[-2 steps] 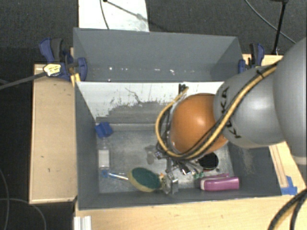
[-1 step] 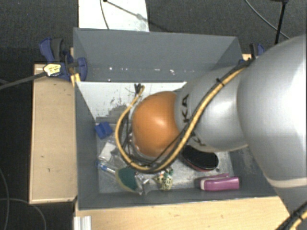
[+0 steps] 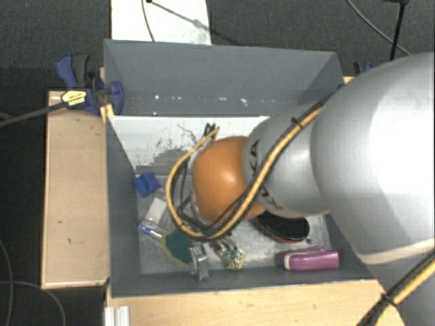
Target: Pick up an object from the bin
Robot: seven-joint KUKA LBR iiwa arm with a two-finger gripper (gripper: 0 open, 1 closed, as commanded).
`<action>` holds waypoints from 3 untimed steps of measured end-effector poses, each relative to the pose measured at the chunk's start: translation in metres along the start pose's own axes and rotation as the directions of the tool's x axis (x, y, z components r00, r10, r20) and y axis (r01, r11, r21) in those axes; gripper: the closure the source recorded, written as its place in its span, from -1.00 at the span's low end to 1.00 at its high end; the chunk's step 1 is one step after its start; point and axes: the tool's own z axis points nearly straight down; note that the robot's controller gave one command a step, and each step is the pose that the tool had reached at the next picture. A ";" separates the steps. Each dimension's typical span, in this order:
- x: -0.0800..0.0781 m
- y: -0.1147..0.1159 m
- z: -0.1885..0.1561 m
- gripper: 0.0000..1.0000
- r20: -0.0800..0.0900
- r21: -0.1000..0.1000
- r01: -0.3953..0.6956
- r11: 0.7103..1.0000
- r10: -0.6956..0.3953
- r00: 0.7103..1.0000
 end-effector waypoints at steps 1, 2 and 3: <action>-0.002 0.017 0.000 -1.00 0.004 -0.001 -0.225 0.974 0.225 0.974; -0.002 0.017 0.001 1.00 0.002 0.000 -0.228 0.974 0.228 0.974; -0.004 0.016 -0.070 1.00 0.007 -0.003 -0.229 0.973 0.229 0.973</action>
Offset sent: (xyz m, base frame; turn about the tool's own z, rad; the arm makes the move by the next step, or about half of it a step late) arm -0.0037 0.0168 -0.0011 0.2267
